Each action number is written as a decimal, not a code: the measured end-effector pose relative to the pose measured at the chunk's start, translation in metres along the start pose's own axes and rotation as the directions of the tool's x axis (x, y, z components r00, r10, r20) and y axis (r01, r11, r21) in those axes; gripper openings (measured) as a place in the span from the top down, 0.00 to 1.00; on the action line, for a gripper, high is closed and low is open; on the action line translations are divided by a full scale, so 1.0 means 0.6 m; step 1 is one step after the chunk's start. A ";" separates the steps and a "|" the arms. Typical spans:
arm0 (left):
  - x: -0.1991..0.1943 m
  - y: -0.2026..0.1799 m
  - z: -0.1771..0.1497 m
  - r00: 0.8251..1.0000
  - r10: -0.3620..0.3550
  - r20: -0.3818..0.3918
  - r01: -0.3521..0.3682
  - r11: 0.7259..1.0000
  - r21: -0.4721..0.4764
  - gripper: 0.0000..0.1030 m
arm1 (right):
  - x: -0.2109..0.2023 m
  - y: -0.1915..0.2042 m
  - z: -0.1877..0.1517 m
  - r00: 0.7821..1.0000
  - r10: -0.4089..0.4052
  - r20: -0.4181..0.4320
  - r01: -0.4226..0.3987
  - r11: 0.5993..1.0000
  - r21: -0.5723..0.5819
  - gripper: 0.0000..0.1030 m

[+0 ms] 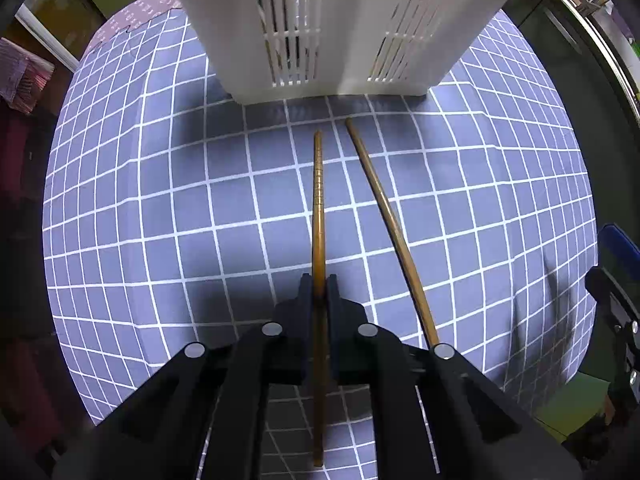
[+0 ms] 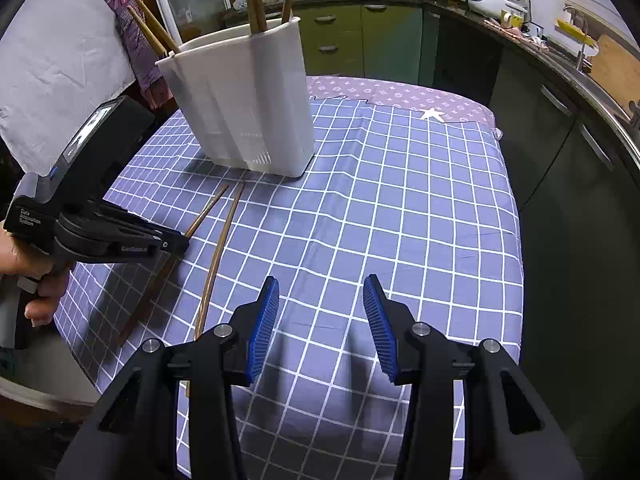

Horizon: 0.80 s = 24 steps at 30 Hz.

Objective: Organize utensils
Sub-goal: 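Lower the left tool onto the last two chopsticks and close on one, then close the right tool on the last chopstick while the left holds its chopstick upright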

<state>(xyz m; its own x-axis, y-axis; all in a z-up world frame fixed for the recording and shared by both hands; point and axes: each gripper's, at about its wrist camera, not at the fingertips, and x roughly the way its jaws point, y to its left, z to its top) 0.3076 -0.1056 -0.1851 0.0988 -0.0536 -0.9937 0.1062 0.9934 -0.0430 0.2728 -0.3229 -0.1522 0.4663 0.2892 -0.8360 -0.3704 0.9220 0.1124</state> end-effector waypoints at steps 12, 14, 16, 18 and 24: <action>-0.101 0.061 -0.060 0.976 -0.049 0.214 0.046 0.999 0.022 0.93 | 0.051 0.069 0.034 0.990 0.034 -0.134 -0.046 0.996 -0.081 0.57; -0.124 0.076 -0.076 0.963 -0.060 0.264 0.057 0.998 0.017 0.93 | 0.063 0.089 0.044 0.985 0.050 -0.163 -0.066 0.993 -0.094 0.57; -0.144 0.086 -0.085 0.951 -0.067 0.303 0.066 0.998 0.013 0.93 | 0.080 0.108 0.056 0.976 0.077 -0.206 -0.099 0.990 -0.098 0.57; -0.161 0.096 -0.101 0.935 -0.065 0.350 0.065 0.998 0.013 0.93 | 0.098 0.124 0.065 0.964 0.092 -0.250 -0.120 0.988 -0.101 0.59; -0.193 0.112 -0.121 0.900 -0.047 0.434 0.032 0.999 0.041 0.93 | 0.167 0.162 0.092 0.927 0.074 -0.367 -0.117 0.989 -0.096 0.72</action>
<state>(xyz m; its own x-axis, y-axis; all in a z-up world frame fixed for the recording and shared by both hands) 0.2312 -0.0252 -0.0803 0.5136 -0.1390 -0.8467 0.1501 0.9861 -0.0708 0.3281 -0.1900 -0.1956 0.1100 0.2421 -0.9640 -0.4974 0.8531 0.1575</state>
